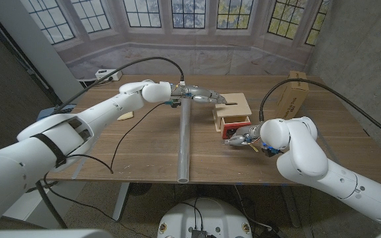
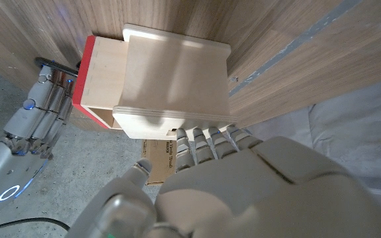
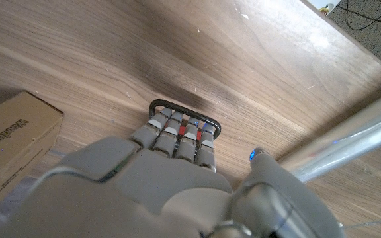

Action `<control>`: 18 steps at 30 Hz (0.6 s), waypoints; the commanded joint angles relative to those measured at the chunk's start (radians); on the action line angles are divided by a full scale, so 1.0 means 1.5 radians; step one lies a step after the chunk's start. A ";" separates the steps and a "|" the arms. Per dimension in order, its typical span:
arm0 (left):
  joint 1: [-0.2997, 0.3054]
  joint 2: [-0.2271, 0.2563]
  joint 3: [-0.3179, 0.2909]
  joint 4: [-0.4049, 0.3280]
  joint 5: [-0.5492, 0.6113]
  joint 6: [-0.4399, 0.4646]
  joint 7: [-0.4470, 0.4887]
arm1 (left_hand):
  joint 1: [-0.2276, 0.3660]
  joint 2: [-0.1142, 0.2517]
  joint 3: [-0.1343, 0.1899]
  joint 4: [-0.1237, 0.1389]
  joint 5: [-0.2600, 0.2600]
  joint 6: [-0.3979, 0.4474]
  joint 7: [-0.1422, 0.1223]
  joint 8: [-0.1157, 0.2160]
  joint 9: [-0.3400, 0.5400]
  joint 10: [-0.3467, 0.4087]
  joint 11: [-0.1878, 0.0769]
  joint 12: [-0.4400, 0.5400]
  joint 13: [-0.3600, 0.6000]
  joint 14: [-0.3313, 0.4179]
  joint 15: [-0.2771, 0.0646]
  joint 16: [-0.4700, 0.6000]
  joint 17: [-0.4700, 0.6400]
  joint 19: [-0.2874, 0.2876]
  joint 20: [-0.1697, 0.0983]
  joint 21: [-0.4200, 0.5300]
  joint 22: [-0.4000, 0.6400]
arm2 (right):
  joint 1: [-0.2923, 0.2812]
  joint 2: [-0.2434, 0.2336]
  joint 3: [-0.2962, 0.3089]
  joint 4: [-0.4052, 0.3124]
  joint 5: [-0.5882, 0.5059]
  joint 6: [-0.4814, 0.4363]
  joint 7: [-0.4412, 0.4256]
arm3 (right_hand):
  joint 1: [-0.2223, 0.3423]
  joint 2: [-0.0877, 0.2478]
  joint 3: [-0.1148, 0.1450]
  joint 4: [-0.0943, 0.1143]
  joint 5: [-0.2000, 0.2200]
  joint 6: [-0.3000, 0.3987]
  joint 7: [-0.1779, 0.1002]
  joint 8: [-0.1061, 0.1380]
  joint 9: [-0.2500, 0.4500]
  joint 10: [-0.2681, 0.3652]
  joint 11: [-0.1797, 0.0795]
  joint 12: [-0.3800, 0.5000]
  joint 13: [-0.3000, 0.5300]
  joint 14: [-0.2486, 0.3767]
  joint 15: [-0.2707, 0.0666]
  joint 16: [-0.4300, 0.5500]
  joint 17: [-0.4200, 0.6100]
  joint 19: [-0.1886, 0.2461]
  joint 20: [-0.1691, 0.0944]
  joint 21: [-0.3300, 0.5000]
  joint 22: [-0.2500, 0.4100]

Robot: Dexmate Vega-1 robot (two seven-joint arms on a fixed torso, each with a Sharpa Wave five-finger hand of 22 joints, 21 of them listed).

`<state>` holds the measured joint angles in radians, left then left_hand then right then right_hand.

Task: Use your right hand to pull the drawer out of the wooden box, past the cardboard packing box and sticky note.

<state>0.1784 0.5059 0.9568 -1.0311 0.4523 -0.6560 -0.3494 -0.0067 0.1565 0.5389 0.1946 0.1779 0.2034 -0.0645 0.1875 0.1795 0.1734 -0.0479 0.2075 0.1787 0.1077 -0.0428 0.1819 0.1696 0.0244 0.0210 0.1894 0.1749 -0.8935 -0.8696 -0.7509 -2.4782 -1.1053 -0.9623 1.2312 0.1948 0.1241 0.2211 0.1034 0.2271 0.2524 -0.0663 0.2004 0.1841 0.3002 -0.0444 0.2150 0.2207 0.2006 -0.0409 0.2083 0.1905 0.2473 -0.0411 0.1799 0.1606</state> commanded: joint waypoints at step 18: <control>0.014 0.016 -0.003 -0.016 -0.010 0.015 -0.016 | -0.003 0.005 -0.003 0.000 0.004 -0.002 -0.005 -0.002 0.001 0.008 0.000 0.000 0.003 0.006 0.003 0.002 0.003 -0.004 0.004 0.004 0.001 | -0.030 0.018 0.013 -0.015 -0.080 -0.018 0.085 | -0.008 0.000 0.006 0.001 0.006 0.005 0.001 0.001 0.004 0.003 0.003 0.000 0.001 0.004 -0.036 -0.003 0.003 0.007 -0.039 0.005 0.004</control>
<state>0.1871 0.5170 0.9562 -1.0387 0.4386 -0.6498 -0.3615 -0.0067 0.1565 0.5390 0.1945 0.1778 0.1998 -0.0681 0.1845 0.1787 0.1731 -0.0478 0.2017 0.1783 0.1073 -0.0426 0.1781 0.1696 0.0191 0.0157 0.1858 0.1742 -0.9165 -0.8556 -0.7477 -2.4922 -1.1744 -0.9920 1.3068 0.1910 0.1280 0.2210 0.1034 0.2271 0.2538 -0.0679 0.2004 0.1838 0.3000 -0.0445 0.2150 0.2231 0.2004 -0.0407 0.2082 0.1931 0.2460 -0.0400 0.1826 0.1606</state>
